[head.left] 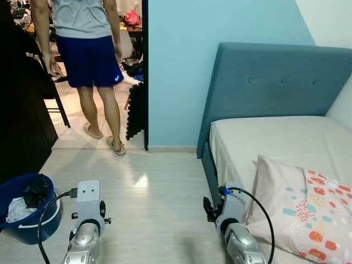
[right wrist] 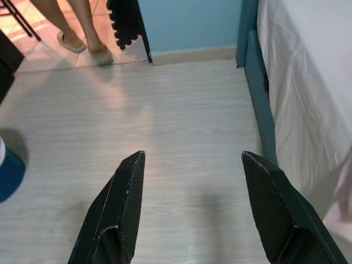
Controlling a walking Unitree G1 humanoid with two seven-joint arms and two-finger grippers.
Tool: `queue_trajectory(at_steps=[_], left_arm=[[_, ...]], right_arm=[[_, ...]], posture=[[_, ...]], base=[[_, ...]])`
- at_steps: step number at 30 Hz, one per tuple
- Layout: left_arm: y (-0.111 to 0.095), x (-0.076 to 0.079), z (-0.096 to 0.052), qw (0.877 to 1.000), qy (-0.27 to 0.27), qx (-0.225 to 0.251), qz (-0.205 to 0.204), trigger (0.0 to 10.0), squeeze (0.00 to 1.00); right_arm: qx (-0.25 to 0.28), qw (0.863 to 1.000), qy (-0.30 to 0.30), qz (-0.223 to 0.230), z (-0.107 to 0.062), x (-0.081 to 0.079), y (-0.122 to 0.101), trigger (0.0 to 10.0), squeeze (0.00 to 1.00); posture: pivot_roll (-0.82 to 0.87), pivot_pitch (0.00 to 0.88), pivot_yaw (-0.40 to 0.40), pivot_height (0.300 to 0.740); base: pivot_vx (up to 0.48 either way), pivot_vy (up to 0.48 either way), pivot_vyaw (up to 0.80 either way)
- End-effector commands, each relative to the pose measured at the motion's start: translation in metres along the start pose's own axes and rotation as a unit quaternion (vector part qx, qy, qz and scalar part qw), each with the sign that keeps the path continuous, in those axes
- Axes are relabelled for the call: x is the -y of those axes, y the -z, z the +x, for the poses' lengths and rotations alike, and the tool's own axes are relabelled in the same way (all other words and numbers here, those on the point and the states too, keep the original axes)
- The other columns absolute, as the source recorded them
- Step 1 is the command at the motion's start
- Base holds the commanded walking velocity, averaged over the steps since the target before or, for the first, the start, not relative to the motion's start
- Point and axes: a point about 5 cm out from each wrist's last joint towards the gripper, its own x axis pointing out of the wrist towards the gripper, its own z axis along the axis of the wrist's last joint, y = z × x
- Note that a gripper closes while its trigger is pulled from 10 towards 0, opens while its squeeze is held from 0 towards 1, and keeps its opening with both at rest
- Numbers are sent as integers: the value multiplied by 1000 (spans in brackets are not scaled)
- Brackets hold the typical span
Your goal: Clean up the room
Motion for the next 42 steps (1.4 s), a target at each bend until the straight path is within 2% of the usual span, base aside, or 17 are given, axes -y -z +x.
queue_trajectory(at_steps=[1,4,9,12,13,16,17,18,19,20,23,25,27,29,32,36,42], left_arm=[[2,-3,0,1000,-1,1,8,10000,0],[3,-2,-1,1000,2,-2,3,10000,0],[1,9,-3,1000,11,4,11,10000,0],[0,10,-2,1000,14,6,13,10000,0],[-5,17,-2,999,42,12,16,10000,0],[-9,23,-3,998,61,15,17,10000,0],[-14,30,-3,995,88,29,23,10000,0],[-18,31,-1,996,85,28,6,10000,0],[-19,31,0,997,78,25,-7,10000,0],[-18,29,1,998,55,15,4,10000,0],[-15,27,-1,999,44,9,13,10000,0],[-16,25,-3,999,43,23,21,10000,0],[-14,20,-5,999,46,2,-21,10000,0],[-13,18,-5,999,41,-4,-35,10000,0],[-9,18,-7,999,42,-14,-20,10000,0],[-14,26,-9,999,45,4,-20,10000,0],[-27,24,-6,998,49,14,-28,10000,0]], right_arm=[[-3,1000,2,-7,0,1,2,10000,0],[19,999,23,-32,1,3,-6,10000,0],[35,999,15,-25,1,6,-12,10000,0],[43,999,16,-23,0,7,-13,10000,0],[42,998,28,-23,-1,10,-14,10000,0],[44,998,32,-26,-1,11,-15,10000,0],[54,998,36,-12,-1,12,-16,10000,0],[65,998,23,-6,-1,9,-19,10000,0],[72,997,13,-3,-1,7,-21,10000,0],[74,997,8,-7,-1,5,-22,10000,0],[73,997,-2,-29,-2,1,-20,10000,0],[67,997,-3,-28,-1,0,-19,10000,0],[51,998,-7,-23,1,-3,-19,10000,0],[48,998,-8,-32,0,-4,-18,10000,0],[38,998,-8,-48,0,-6,-13,10000,0],[12,999,29,-11,-2,2,1,10000,0],[31,998,48,3,2,1,-9,10000,0]], posture=[[54,0,-100,740],[44,0,-111,740],[43,0,-114,740],[43,0,-114,740],[54,23,-97,740],[57,28,-97,740],[62,27,-97,740],[57,24,-98,740],[57,24,-98,740],[54,58,-100,740],[55,18,-95,740],[47,32,-93,740],[24,44,-89,740],[19,58,-90,740],[31,51,-96,740],[83,41,-129,740],[86,27,-94,740]], base=[[0,0,0],[0,0,0],[0,0,0],[0,0,0],[0,0,0],[0,0,0],[0,0,0],[0,0,0],[0,0,0],[0,0,0],[0,0,0],[0,0,0],[0,0,0],[0,0,0],[0,0,0],[0,0,0],[0,0,0]])
